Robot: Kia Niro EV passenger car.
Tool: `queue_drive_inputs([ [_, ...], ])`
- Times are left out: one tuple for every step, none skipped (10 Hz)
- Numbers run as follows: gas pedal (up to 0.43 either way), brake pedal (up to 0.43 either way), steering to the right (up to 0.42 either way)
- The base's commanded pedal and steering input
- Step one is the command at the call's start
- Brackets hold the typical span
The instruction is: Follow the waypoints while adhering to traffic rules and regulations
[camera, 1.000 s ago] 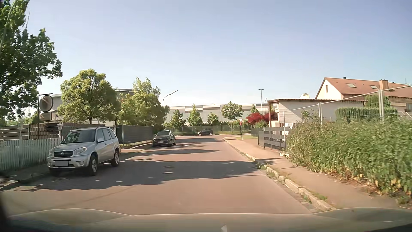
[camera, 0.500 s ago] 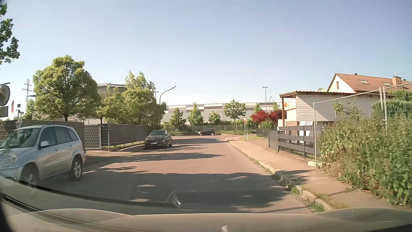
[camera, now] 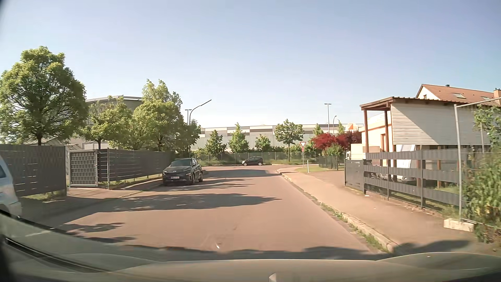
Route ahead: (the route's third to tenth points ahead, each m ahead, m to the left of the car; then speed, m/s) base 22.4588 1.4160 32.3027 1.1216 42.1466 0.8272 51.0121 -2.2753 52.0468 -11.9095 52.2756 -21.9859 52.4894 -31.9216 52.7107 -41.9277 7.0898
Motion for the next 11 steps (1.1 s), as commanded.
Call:
queue_drive_inputs([
  [0.028, 0.000, -0.008],
  [0.028, 0.000, -0.006],
  [0.028, 0.000, -0.005],
  [0.028, 0.000, -0.005],
  [0.028, 0.000, -0.004],
  [0.028, 0.000, -0.004],
  [0.028, 0.000, -0.004],
  [0.020, 0.000, -0.004],
  [0.000, 0.000, -0.004],
  [0.000, 0.000, -0.004],
  [0.000, 0.000, -0.004],
])
